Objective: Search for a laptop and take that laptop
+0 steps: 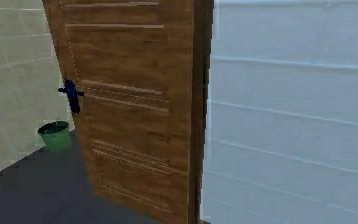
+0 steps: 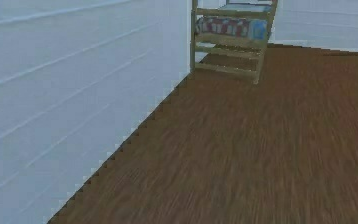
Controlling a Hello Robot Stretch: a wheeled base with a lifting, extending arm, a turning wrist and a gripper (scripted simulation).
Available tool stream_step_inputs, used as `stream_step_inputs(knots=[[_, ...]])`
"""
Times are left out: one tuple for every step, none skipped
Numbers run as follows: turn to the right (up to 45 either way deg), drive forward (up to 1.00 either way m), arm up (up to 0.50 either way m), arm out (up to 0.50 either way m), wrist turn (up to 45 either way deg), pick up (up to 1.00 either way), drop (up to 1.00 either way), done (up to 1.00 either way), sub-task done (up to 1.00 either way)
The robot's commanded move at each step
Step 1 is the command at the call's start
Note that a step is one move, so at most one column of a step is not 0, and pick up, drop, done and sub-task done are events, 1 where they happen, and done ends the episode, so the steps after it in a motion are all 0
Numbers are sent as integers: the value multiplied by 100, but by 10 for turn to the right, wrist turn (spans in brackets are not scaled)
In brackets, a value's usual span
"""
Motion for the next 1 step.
stream_step_inputs(knots=[[-450,0,0,0,0,0,0,0,0]])
